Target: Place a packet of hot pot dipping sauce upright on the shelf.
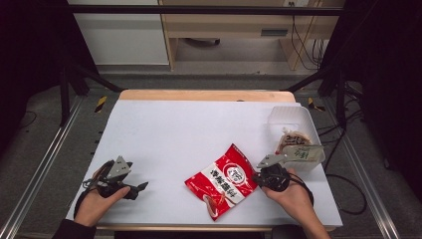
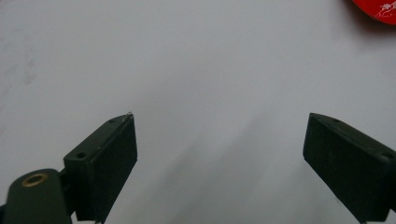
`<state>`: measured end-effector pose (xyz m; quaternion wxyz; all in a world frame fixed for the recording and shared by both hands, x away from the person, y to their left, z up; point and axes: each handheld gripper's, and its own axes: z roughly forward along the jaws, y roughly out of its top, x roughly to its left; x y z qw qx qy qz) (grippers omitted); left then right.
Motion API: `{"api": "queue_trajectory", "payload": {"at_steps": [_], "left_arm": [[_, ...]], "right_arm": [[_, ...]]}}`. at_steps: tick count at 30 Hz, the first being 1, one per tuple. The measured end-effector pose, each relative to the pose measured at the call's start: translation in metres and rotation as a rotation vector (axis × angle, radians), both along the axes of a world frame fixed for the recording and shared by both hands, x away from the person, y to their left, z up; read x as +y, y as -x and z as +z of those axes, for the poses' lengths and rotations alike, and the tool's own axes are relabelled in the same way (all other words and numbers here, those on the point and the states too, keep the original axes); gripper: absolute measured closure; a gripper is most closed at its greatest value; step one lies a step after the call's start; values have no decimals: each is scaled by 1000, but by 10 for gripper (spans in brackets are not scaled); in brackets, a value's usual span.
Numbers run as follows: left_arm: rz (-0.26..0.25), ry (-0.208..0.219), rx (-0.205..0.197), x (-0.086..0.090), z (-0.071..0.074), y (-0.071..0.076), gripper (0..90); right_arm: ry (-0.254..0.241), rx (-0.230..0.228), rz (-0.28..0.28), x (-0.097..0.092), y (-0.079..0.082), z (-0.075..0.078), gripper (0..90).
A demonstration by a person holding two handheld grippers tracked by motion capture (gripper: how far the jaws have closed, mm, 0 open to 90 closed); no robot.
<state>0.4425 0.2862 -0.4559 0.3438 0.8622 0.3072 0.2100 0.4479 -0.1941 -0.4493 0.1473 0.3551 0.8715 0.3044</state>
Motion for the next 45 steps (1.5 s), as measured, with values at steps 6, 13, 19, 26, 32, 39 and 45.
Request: {"api": "queue_trajectory", "payload": {"at_steps": [6,13,19,26,32,39,45], "left_arm": [[3,6,-1,0,0,0,97],[2,8,-1,0,0,0,97],[1,8,-2,0,0,0,98],[0,10,-2,0,1,0,98],[-5,14,4,0,2,0,97],[-10,37,2,1,10,0,95],[-35,40,-10,-4,25,-3,88]], "right_arm": [[20,-79,45,14,-4,17,900],[86,-194,113,44,-13,44,900],[112,-267,153,72,-21,60,900],[101,-321,177,96,-28,71,900],[71,-351,184,107,-33,77,900],[40,-379,204,122,-39,81,900],[9,-402,223,136,-43,81,900]]}}
